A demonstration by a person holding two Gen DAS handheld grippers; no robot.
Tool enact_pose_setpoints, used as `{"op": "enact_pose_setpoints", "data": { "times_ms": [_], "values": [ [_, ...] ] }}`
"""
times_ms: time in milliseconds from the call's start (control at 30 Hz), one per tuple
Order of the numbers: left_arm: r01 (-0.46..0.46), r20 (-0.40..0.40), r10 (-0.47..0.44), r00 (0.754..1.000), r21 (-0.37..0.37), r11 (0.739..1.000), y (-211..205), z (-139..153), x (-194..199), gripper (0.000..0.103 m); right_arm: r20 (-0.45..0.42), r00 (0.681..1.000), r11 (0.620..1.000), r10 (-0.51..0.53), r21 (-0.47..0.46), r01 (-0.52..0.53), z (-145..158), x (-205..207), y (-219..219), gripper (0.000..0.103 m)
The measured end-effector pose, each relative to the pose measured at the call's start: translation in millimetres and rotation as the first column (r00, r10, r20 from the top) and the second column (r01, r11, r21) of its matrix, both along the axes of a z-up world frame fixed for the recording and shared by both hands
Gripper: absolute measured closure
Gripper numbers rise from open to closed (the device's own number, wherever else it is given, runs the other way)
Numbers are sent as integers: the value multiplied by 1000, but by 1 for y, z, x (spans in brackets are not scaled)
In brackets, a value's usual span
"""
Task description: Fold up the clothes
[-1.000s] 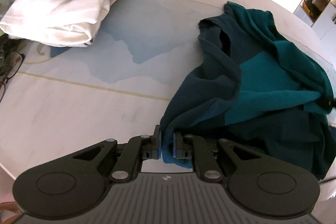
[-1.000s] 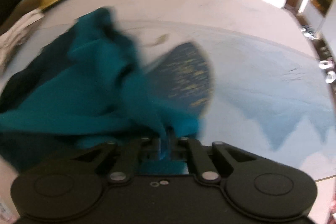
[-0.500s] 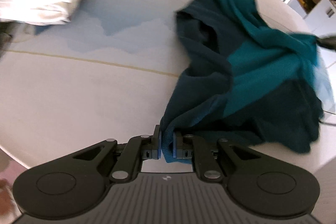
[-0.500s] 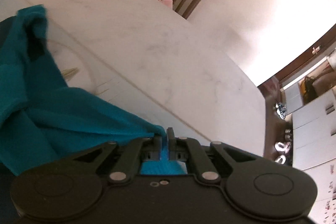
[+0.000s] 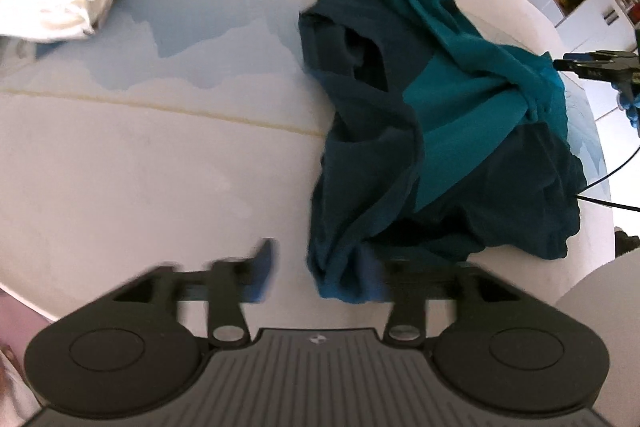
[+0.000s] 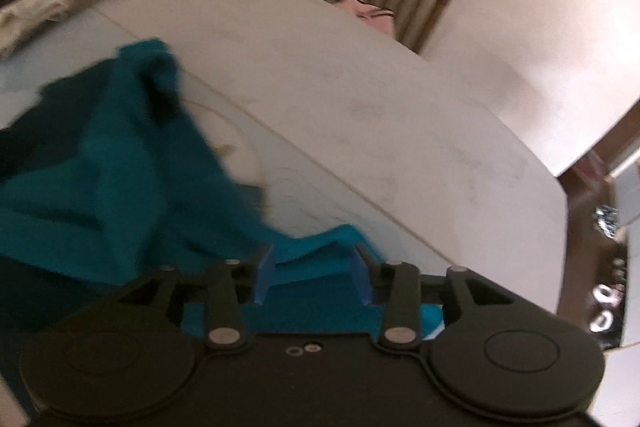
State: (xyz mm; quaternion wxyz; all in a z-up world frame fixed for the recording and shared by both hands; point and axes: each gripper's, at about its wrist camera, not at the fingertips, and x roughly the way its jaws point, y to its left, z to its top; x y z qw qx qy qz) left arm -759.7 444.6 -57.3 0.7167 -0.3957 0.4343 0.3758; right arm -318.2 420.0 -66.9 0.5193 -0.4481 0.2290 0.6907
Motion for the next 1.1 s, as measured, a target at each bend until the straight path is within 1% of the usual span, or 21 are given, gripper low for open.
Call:
{"op": "enact_pose_setpoints", "data": {
  "times_ms": [33,200,267,333,400,533,667,733,833,1000,1033,1067,1100],
  "values": [
    [16,3,-16,1000,11,1000,1,5,-1,30,-12,1000,1000,11,-1,-11,4,-6,-6,0],
    [72,1,-73,997,67,995,10,17,-3,30,-70,995,997,78,-14,-79,10,-38,-29,0],
    [84,13,-86,996,76,993,15,16,1,30,-69,992,994,109,-21,-111,7,-53,-34,0],
    [96,30,-99,995,81,992,19,14,6,30,-41,989,989,145,-15,-146,7,-67,-35,0],
    [108,32,-111,993,82,991,16,8,12,30,-34,985,986,168,-2,-168,8,-78,-27,0],
    [131,26,-134,991,84,988,6,-7,24,30,-70,978,980,197,17,-196,10,-103,6,0],
    [89,14,-90,996,72,993,-3,-22,29,30,-74,964,967,254,22,-253,-2,-138,35,0],
    [62,13,-63,998,61,996,-8,-26,31,30,-62,959,961,276,29,-274,-10,-157,47,0],
    [12,21,-13,1000,49,999,-12,-29,30,30,-86,952,956,293,3,-294,-27,-182,67,0],
    [-50,-2,50,999,55,997,-18,-36,29,31,-93,943,944,321,-47,-326,-50,-204,71,0],
    [-59,4,59,998,59,997,-18,-37,29,38,-93,941,943,325,-50,-330,-52,-204,71,0],
    [-68,14,67,998,62,996,-17,-36,28,56,-83,946,947,315,-47,-319,-52,-203,72,0],
    [-78,18,77,997,63,995,-16,-37,27,66,-74,950,950,305,-45,-309,-53,-201,73,0]
  ]
}}
